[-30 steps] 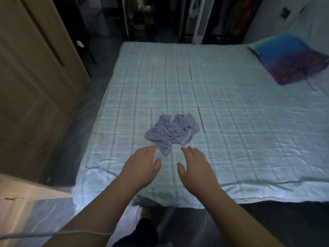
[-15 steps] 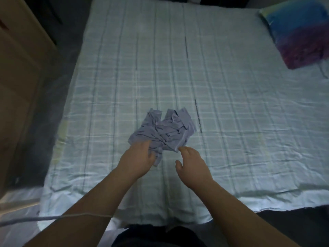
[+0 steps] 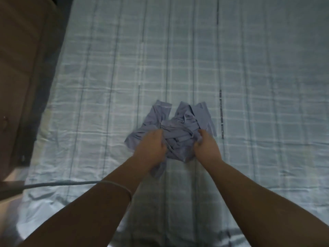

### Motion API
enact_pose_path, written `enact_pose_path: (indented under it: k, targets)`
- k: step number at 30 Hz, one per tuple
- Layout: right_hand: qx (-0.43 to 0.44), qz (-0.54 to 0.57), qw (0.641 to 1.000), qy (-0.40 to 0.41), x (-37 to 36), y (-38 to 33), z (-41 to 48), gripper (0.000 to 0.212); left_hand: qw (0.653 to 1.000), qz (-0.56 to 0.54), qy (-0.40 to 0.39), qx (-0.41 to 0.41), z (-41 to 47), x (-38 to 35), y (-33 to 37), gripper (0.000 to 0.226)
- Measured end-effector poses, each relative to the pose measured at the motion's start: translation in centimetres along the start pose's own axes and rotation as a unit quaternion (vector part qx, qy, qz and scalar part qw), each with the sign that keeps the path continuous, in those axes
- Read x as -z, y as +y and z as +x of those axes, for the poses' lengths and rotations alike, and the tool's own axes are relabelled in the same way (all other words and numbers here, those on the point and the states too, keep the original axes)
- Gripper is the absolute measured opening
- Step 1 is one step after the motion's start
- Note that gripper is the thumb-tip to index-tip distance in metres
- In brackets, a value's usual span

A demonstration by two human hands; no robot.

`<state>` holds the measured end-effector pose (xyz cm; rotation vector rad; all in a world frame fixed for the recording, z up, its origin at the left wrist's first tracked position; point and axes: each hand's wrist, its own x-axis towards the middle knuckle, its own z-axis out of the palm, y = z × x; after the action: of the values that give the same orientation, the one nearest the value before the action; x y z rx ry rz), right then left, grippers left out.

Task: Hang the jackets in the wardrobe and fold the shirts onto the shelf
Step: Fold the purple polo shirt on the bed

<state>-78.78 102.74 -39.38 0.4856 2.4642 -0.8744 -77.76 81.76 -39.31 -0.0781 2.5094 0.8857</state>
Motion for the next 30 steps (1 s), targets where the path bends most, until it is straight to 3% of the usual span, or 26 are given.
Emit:
enact_pose_path:
  k: [6, 11, 13, 16, 19, 22, 26, 30]
  targets:
    - [-0.012, 0.014, 0.999, 0.032, -0.7, 2.6, 8.1, 0.041, 0.995, 0.051, 0.034, -0.077, 7.0, -4.6, 0.1, 0.056]
    - [-0.032, 0.043, 0.995, 0.086, -2.1, 3.1, 11.0, 0.058, 0.989, 0.116, 0.016, -0.093, 10.2, -6.9, 0.1, 0.051]
    - [-0.051, 0.076, 0.99, 0.107, -2.2, 2.8, 11.8, 0.051, 0.986, 0.147, 0.022, -0.076, 10.5, -6.7, 0.0, 0.041]
    - [-0.065, 0.011, 0.993, 0.095, -1.8, 2.7, 12.2, 0.035, 0.987, 0.141, 0.013, -0.077, 10.2, -6.0, -0.4, 0.022]
    - [-0.01, -0.048, 0.992, 0.12, -1.3, 2.5, 10.9, 0.028, 0.991, 0.097, 0.022, -0.087, 9.3, -5.4, -0.8, 0.011]
    - [0.028, 0.047, 0.989, 0.138, -0.5, 2.0, 8.7, 0.013, 0.993, 0.046, 0.032, -0.1, 7.5, -4.2, -0.3, 0.008]
    - [0.036, 0.201, 0.972, 0.114, 1.6, 0.1, 4.0, 0.023, 0.997, -0.02, 0.011, -0.068, 4.8, -2.0, 0.5, 0.015]
    - [0.079, 0.238, 0.962, 0.105, 5.0, -3.0, -1.9, 0.015, 0.997, -0.049, -0.009, -0.059, 2.0, 1.8, 3.4, 0.021]
